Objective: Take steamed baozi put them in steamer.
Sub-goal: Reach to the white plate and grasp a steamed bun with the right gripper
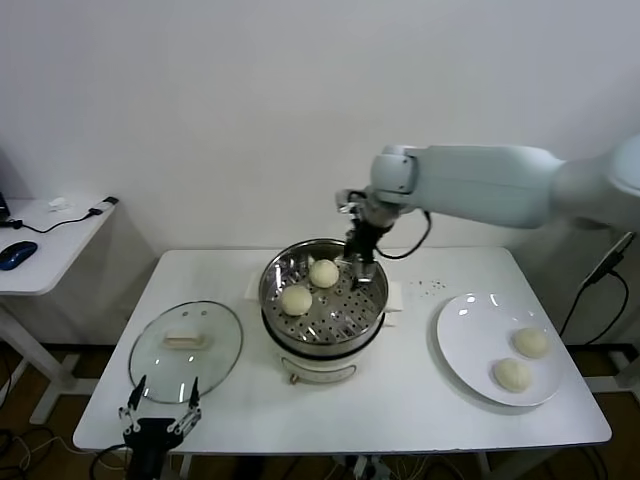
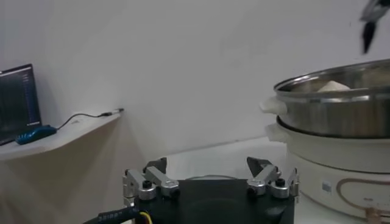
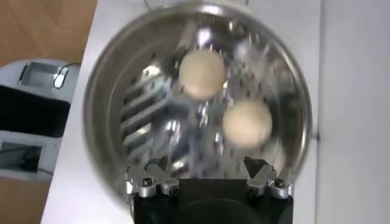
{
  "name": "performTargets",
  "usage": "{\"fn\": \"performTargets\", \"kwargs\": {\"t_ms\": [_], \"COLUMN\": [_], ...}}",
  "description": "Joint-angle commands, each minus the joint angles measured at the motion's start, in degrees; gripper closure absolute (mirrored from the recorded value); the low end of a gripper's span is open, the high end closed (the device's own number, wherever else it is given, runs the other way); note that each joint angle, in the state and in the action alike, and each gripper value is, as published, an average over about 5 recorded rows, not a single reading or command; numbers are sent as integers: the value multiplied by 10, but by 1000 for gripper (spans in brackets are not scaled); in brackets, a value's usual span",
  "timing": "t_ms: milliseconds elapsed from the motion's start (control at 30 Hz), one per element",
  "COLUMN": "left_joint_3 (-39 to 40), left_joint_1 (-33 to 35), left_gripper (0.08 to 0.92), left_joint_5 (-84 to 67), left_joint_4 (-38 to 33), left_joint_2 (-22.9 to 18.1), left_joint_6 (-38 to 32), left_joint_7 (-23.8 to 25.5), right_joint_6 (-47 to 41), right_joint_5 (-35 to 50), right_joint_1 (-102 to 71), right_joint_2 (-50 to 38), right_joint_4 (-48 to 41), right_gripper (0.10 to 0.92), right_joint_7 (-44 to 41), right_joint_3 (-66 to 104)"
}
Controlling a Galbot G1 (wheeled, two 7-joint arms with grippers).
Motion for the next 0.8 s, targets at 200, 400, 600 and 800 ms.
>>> {"fn": "performTargets", "kwargs": {"t_ms": [200,400,600,800], "left_joint_3": [-10,-5,-4,-4], "left_joint_1": [5,10,9,10], "left_gripper": [177,177,177,177], "left_joint_5": [-5,8,15,18], "left_joint_4": [-1,-2,-4,-2], "left_joint_2": [-1,-6,-8,-10], "left_joint_6": [5,5,6,6], "left_joint_7": [-1,0,1,0], "right_joint_6": [46,60,75,77], "right_joint_5": [-312,-401,-452,-473], "right_joint_1": [-157,-320,-439,-484], "right_joint_2": [-336,-378,-383,-371], "right_joint_4": [95,67,36,19], "right_gripper": [203,203,203,203], "right_joint_7": [-57,-60,-58,-57], "right_joint_3": [135,261,364,398]}}
